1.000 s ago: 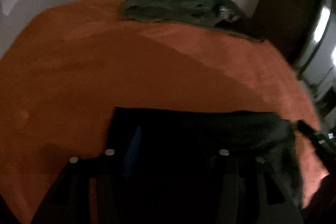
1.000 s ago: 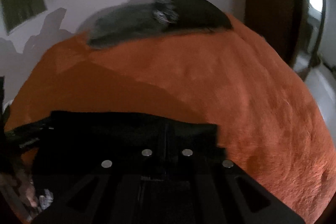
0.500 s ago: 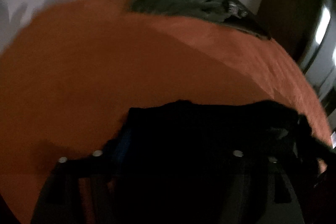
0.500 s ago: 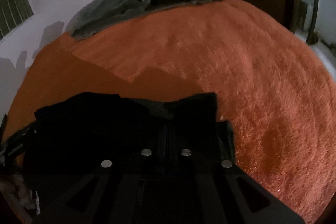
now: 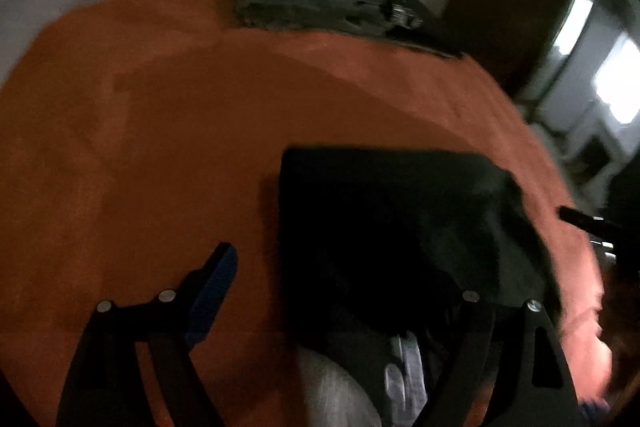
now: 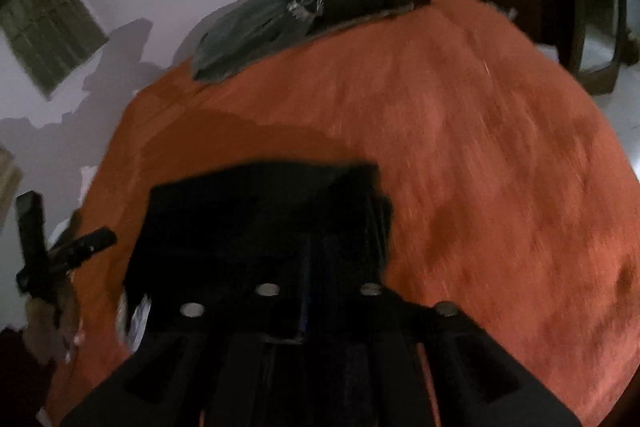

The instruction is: Fold clothes

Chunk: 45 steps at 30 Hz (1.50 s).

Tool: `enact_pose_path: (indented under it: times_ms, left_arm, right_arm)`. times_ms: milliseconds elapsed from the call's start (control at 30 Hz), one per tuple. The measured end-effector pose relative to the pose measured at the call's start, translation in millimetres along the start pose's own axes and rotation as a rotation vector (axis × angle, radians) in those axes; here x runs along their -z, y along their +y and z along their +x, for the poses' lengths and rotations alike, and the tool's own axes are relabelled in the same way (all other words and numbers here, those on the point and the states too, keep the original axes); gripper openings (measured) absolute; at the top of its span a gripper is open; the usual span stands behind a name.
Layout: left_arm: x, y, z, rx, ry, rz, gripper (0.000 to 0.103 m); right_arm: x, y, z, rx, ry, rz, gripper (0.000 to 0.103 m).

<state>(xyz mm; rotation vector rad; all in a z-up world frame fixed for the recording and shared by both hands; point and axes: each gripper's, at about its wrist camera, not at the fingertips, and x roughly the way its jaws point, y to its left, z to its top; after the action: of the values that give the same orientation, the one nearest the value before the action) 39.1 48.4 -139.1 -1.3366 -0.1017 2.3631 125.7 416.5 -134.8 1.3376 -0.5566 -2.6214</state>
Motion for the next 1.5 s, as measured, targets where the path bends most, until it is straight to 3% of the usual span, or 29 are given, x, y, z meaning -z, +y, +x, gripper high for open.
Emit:
enact_pose_path:
  times_ms: [33, 67, 100, 200, 333, 567, 933, 1100, 1200, 1367, 1400, 1500]
  left_arm:
    - [7, 10, -7, 0.036, 0.024, -0.022, 0.085]
    - [11, 19, -9, 0.058, 0.036, -0.038, 0.085]
    - [16, 30, -12, 0.078, 0.04, -0.052, 0.085]
    - [27, 56, -9, 0.127, 0.078, -0.113, 0.084]
    - [28, 60, 6, 0.258, 0.109, -0.175, 0.084]
    - [24, 44, 48, 0.268, 0.219, -0.145, 0.084]
    - [2, 48, 86, 0.338, 0.252, -0.246, 0.084]
    - [-15, 41, 97, 0.37, 0.249, -0.216, 0.084]
    - [-26, 30, 106, 0.423, 0.235, -0.193, 0.072]
    - [-38, 32, 128, 0.484, 0.245, -0.256, 0.065]
    - [-38, 35, 128, 0.502, 0.242, -0.269, 0.062]
    - [-32, 46, 123, 0.507, 0.241, -0.269, 0.041]
  right_arm:
    - [8, -7, -7, -0.015, 0.023, 0.013, 0.033]
    - [16, -15, -14, -0.031, 0.047, 0.027, 0.049]
    - [25, -26, -20, -0.038, 0.059, 0.045, 0.053]
    - [41, -46, -21, -0.076, 0.091, 0.065, 0.053]
    - [51, -60, -9, -0.177, 0.123, 0.103, 0.053]
    - [49, -80, 23, -0.311, 0.157, 0.203, 0.053]
    - [5, -73, 70, -0.387, 0.22, 0.215, 0.053]
    - [-14, -63, 93, -0.434, 0.247, 0.208, 0.053]
    - [-23, -56, 104, -0.45, 0.259, 0.195, 0.053]
    - [-32, -39, 119, -0.477, 0.292, 0.149, 0.053]
    - [-32, -45, 121, -0.486, 0.299, 0.165, 0.049]
    - [-32, -64, 116, -0.489, 0.315, 0.214, 0.04]
